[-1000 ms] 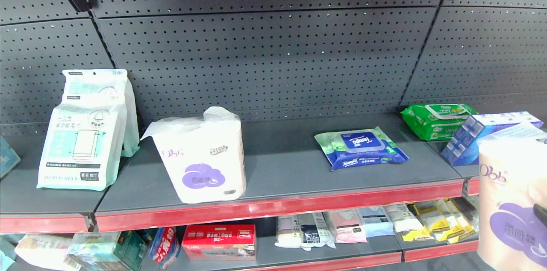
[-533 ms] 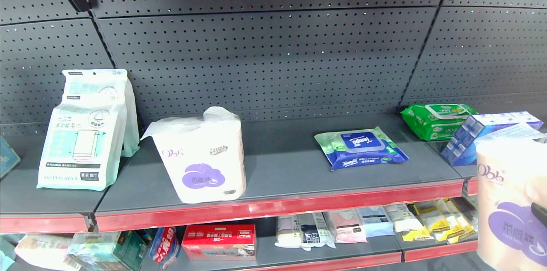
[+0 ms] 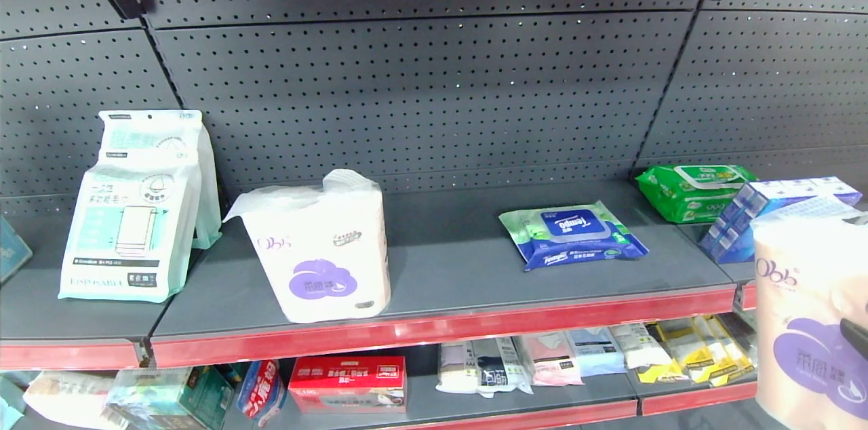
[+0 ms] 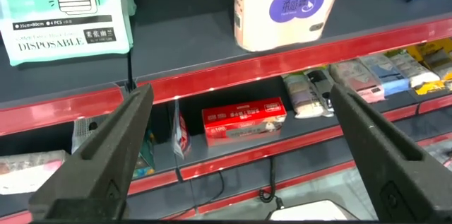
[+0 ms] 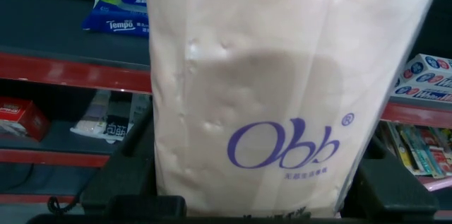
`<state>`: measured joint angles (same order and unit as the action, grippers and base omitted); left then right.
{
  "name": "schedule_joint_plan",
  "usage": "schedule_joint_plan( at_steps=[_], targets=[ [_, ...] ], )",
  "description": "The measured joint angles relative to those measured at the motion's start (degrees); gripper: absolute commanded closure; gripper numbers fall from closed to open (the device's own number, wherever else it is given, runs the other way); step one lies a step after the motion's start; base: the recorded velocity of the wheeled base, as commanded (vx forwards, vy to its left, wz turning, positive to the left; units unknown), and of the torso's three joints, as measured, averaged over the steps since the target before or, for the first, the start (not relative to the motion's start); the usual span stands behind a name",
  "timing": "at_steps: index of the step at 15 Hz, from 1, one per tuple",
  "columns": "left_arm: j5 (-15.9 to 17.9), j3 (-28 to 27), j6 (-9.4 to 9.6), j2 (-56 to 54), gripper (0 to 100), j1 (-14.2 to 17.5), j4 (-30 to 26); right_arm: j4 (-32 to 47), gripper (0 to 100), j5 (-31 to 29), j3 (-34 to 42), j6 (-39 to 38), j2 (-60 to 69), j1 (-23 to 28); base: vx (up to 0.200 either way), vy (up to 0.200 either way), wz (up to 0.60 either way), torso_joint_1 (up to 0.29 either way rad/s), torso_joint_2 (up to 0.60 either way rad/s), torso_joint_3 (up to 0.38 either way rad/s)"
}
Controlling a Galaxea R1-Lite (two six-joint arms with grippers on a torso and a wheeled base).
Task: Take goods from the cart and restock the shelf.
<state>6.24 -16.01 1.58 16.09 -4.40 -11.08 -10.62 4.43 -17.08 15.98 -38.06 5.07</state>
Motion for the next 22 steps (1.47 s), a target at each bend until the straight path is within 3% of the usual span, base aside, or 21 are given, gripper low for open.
schedule_joint_plan(
  at_steps=[2,11,17,22],
  targets=[
    [0.0,0.0,0.0,-0.2,0,0.0,0.0,0.0,100,0.0,0.2,0.0,0.1,0.0,0.0,0.0,0.0,0.0,0.0,0.0],
    [0.0,0.0,0.0,-0.6,0,0.0,0.0,0.1,100,0.0,0.7,0.4,0.1,0.0,0.0,0.0,0.6,0.004,0.0,0.0],
    [0.0,1.4,-0.04,-1.8,0,0.0,0.0,-0.3,100,1.0,-1.2,1.3,-0.9,0.0,0.0,0.0,0.0,0.0,0.0,0.0],
    [0.2,5.8,0.87,-6.1,0,-0.1,0.1,-0.7,100,8.2,-6.1,0.1,-4.9,-0.1,0.0,0.0,0.0,0.0,0.0,0.0]
  ],
)
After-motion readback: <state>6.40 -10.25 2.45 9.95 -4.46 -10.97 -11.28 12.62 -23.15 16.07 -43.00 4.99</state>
